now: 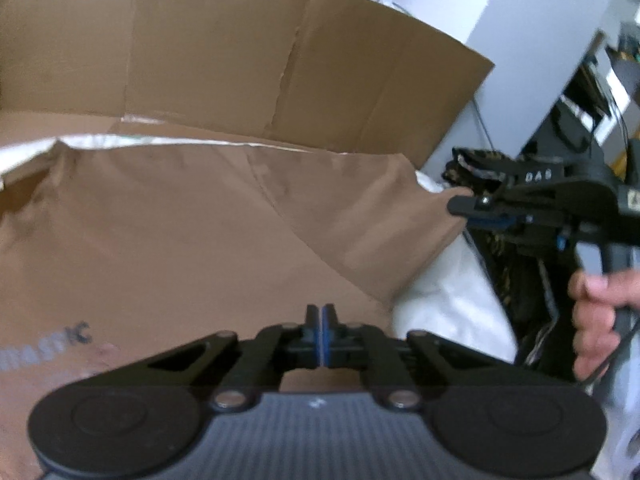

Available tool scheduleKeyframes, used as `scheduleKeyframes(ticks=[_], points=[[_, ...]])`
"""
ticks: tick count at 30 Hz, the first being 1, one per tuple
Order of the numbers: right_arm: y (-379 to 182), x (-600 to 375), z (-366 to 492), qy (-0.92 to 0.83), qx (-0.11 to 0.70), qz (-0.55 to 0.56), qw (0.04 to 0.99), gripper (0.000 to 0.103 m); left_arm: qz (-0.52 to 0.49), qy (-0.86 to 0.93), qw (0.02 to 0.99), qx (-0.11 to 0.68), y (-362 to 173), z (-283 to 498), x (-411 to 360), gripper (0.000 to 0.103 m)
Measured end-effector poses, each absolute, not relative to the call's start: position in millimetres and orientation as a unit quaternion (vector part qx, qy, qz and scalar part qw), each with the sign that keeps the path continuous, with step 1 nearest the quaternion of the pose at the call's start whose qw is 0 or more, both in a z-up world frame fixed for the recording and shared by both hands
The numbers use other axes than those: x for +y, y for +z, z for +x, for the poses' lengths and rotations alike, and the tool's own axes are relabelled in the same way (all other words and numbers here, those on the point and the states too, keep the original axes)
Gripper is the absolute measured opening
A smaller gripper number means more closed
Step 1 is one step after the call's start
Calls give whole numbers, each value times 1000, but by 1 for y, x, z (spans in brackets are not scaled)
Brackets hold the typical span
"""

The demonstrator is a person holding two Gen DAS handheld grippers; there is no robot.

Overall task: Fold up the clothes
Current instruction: 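Close the right tool on the shirt shoulder edge while the left tool closes nearby, then lift the held sleeve with the right tool and fold it over the shirt body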

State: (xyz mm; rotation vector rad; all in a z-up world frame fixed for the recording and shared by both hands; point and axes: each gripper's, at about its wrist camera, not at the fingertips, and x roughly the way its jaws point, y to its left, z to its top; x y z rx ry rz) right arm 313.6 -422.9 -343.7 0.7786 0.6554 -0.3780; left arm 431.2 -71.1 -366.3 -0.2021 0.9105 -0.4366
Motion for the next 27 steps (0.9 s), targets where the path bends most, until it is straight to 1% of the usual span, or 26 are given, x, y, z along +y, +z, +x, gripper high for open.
scheduleKeyframes(ticks=[9,12,27], points=[[-335,-418,316,-153,308,358,868,7,-139,-212,859,445,-380,437,-97,0],[-332,-416,315,-139,309,351,873,7,-173,-203,850,454,-388,438,-97,0],[-325,-400,322,-66,313,338,885,7,-230,-171,832,474,-414,444,-94,0]])
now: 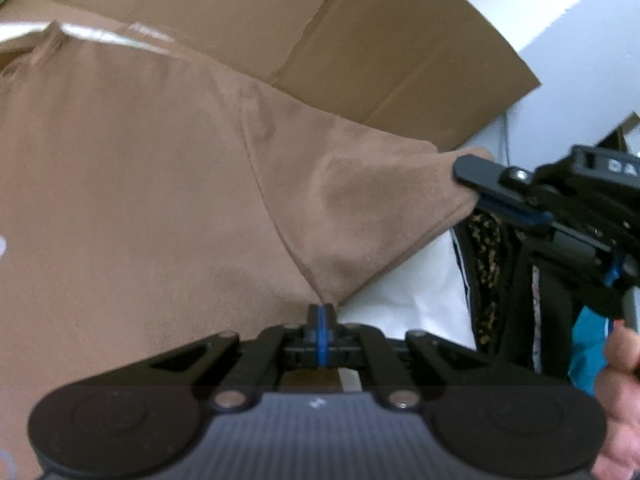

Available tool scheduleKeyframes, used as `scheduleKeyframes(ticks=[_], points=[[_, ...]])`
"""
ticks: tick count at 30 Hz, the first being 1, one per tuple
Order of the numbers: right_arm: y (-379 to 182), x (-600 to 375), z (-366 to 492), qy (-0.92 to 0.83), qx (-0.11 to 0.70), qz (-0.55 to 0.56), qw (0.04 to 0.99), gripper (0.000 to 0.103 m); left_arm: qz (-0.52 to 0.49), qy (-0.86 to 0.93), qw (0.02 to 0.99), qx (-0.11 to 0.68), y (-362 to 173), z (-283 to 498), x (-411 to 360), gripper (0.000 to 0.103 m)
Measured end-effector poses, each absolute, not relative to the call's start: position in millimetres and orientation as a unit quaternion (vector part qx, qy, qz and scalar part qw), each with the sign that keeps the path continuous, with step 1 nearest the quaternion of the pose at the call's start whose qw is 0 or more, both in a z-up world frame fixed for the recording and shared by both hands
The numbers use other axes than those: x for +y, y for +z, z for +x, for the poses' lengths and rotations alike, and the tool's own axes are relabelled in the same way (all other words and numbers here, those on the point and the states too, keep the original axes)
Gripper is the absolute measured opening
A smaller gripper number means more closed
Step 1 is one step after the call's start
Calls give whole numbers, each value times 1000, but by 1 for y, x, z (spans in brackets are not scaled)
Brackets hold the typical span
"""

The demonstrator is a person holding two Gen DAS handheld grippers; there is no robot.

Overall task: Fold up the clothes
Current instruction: 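Lift the held sleeve with the right tool and fold it over the shirt body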

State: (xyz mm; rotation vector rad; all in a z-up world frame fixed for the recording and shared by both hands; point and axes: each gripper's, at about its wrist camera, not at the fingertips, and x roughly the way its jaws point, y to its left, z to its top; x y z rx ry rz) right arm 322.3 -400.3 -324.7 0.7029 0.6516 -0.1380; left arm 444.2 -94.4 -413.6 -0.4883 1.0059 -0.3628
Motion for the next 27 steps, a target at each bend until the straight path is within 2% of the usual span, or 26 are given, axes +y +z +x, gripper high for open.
scheduleKeyframes(ticks=[13,22,25,27], points=[[-330,-367,329,18,345,350,871,6,-301,-142,808,486,-433,444,-87,0],[-354,-359,334,48,393,425,814,7,-325,-136,802,482,-439,439,-82,1],[-353,-360,334,49,397,423,813,13,-328,-138,801,482,-439,436,-79,1],[-350,-362,333,54,391,422,816,28,-321,-140,801,485,-437,435,-77,1]])
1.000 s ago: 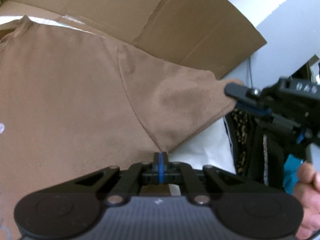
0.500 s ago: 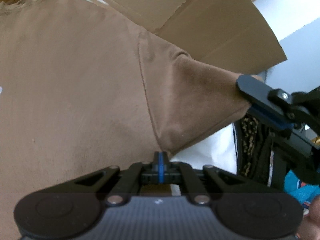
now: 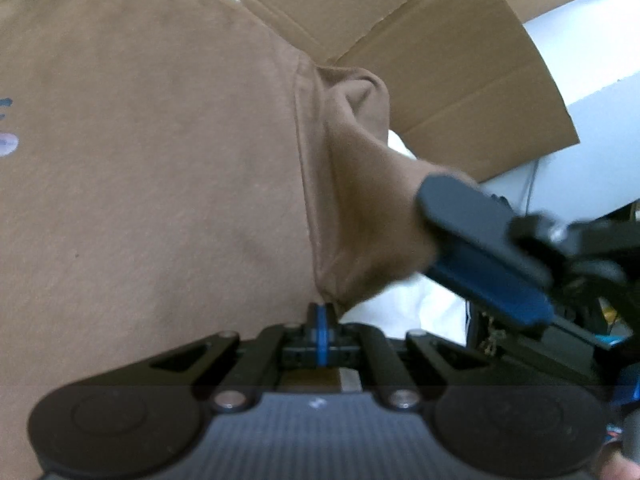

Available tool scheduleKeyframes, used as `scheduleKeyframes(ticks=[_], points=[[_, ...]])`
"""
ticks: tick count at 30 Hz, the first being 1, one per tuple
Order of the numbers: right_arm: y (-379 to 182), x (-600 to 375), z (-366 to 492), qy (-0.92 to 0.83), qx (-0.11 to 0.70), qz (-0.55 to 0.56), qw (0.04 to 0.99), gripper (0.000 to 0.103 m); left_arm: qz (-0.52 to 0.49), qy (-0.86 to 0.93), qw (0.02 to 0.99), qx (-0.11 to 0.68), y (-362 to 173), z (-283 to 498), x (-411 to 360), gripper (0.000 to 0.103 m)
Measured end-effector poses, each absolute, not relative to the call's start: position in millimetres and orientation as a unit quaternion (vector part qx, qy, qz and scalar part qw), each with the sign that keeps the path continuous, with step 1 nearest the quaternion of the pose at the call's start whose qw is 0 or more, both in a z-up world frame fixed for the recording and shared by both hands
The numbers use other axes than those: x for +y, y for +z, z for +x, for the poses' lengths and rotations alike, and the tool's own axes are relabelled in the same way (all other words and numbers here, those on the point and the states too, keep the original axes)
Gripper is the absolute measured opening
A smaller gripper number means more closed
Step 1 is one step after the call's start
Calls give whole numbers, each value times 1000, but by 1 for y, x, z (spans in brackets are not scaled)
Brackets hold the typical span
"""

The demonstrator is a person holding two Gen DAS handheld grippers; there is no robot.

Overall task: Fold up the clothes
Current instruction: 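Lift the held sleeve with the right tool and fold it over the shirt body, then open the right tool and release the folded sleeve onto the shirt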

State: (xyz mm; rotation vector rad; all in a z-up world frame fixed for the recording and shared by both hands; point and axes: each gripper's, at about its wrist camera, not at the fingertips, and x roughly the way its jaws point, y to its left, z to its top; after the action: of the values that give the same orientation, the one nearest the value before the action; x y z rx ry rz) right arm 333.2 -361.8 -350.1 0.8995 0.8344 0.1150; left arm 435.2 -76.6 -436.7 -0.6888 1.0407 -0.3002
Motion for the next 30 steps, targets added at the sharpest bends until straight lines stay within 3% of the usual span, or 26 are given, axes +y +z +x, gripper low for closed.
scheduleKeyframes(ticks=[3,12,18,20,30], points=[[-345,-367,329,49,378,422,822,36,-305,-142,802,493,-432,434,-72,3],[-345,-379,320,-3,373,389,842,36,-244,-139,821,497,-402,424,-49,10],[-357,-374,320,-17,399,338,853,37,-185,-108,848,484,-384,431,-38,33],[-359,-369,322,-16,409,311,858,47,-165,-96,855,483,-383,432,-36,41],[-391,-349,332,-21,460,214,862,47,-155,-103,864,468,-401,434,-33,41]])
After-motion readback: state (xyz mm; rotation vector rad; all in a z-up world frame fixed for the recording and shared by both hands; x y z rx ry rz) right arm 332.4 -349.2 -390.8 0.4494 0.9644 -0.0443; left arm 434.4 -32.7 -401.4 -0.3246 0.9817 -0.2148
